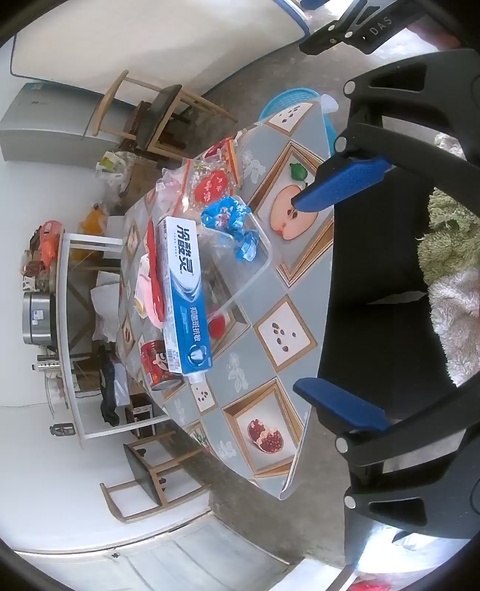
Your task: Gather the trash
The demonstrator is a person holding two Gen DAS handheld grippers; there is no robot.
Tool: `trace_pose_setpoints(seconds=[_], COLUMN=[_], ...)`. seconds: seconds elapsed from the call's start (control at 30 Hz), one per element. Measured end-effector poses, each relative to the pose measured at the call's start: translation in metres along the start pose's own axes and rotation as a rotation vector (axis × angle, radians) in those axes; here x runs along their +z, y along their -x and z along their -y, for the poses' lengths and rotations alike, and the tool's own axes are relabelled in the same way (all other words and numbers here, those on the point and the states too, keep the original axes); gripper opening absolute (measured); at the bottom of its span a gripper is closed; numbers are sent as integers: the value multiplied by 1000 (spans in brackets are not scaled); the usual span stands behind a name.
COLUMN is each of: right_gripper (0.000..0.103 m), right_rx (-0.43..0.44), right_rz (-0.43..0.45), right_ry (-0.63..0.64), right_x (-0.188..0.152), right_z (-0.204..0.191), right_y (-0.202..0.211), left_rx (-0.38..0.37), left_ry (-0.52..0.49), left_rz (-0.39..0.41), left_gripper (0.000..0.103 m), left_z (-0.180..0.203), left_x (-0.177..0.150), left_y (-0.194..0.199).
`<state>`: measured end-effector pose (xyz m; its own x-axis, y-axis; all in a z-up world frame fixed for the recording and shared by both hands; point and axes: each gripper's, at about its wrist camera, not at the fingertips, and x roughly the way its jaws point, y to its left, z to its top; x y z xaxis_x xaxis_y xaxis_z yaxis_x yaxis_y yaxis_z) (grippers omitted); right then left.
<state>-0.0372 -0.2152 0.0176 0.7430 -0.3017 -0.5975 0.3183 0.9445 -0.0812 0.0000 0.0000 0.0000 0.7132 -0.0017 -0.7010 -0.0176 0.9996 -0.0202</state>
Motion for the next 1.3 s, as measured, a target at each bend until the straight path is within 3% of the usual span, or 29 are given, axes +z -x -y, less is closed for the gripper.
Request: trace_pose_setpoints(seconds=[1.3], right_gripper=[97], right_rx=[-3], right_rz=[3], right_ry=[5], right_x=[0], right_z=[0], right_y=[4], left_rx=[4], left_ry=[8], left_rz=[-2], left_gripper=[87], left_z=[-3], left_x=[-2], left_y=[-3])
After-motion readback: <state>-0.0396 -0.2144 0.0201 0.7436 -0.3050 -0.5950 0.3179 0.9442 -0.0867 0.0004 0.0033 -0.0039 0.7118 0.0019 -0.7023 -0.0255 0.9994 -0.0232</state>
